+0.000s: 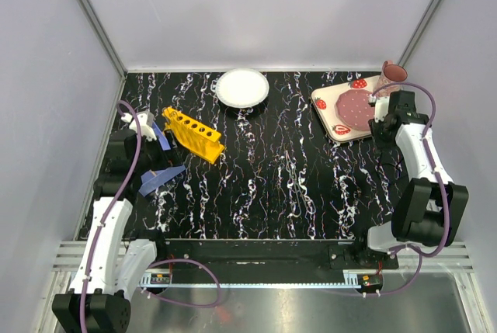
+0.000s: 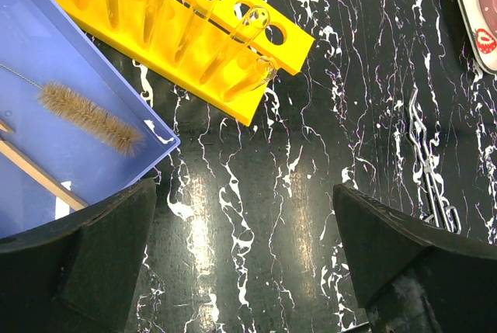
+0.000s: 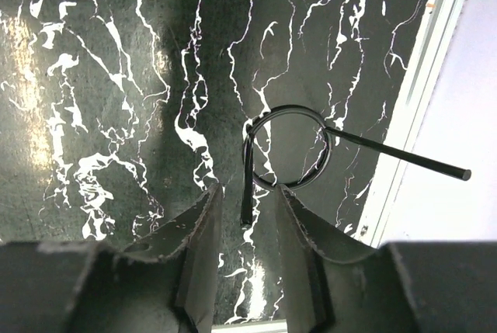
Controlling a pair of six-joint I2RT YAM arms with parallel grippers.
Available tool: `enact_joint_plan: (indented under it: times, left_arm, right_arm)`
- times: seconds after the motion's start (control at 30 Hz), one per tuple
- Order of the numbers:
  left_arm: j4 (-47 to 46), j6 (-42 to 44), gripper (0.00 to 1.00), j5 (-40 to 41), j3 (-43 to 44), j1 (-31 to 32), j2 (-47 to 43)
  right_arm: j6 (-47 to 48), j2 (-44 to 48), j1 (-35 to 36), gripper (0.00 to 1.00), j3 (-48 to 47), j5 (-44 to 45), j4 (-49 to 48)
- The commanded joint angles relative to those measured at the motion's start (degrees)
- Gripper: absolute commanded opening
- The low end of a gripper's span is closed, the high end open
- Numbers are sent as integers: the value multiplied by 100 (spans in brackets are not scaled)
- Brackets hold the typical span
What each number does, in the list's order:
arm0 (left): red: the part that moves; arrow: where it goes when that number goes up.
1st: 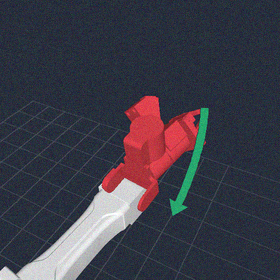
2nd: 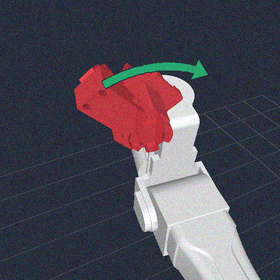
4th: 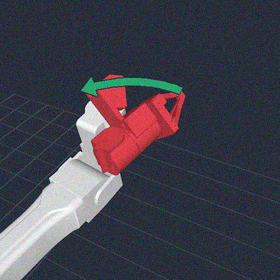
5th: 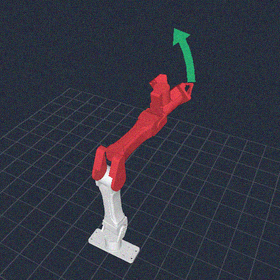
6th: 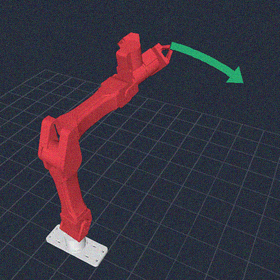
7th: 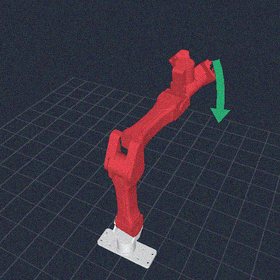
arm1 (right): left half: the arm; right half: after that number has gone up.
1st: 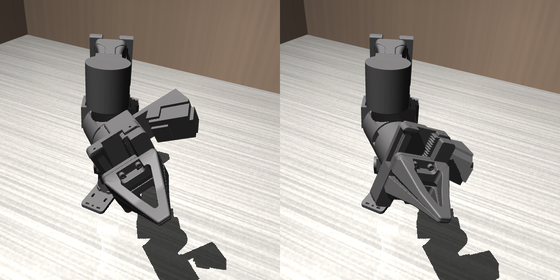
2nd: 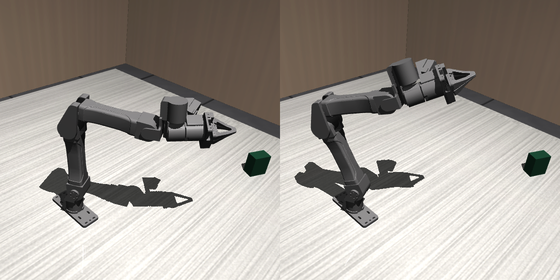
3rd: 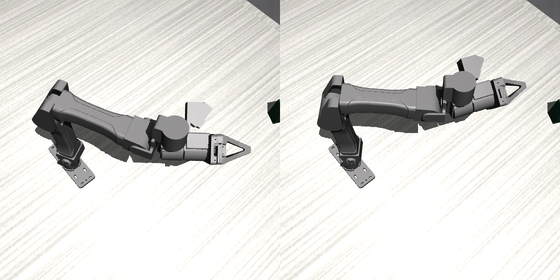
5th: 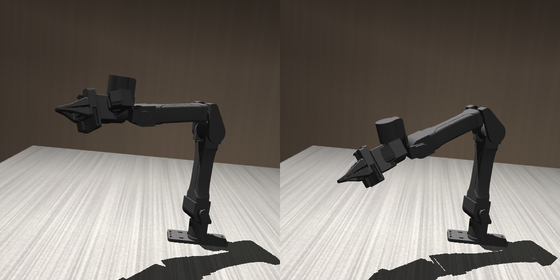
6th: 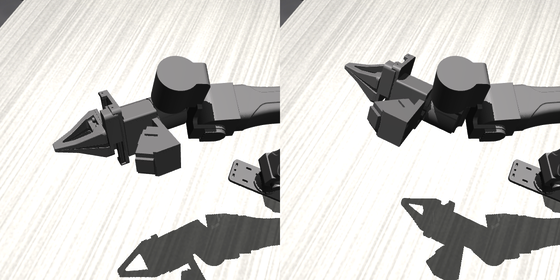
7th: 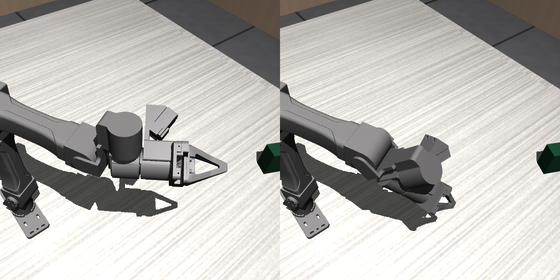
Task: Organize the chemistry lab equipment
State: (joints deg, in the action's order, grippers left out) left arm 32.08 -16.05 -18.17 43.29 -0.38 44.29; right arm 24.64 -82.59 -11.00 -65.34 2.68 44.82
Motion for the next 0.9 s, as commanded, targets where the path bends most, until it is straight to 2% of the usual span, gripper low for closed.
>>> enact_joint_plan:
  times: [0.0, 0.17, 0.33, 0.57, 0.6, 0.63, 0.73, 0.87]
  left_arm:
    - [-123, 76, 99, 95, -40, 12, -52]
    - [-96, 67, 99, 156, -22, 12, -61]
    - [-96, 67, 99, 183, -22, 12, -61]
    - [-96, 85, 99, 51, 4, 12, -87]
    - [-105, 94, 99, 33, 4, 21, -114]
    - [-114, 94, 99, -2, 4, 12, -131]
    - [-193, 129, 99, -282, -13, 134, -245]
    - [-429, 190, 99, -948, -66, 179, -464]
  right_arm:
    - [-65, -64, -25, 37, -58, 198, -386]
    - [-100, -188, -25, 22, -31, 233, -404]
    - [-39, -21, -25, 17, 118, 189, -351]
    - [32, 208, -33, 16, 224, 102, -290]
    - [40, 225, -25, 15, 232, 75, -298]
    - [41, 278, -25, 9, 241, 58, -289]
    - [102, 462, -25, 1, 224, -100, -237]
    - [461, 849, -25, 0, 57, -565, 244]
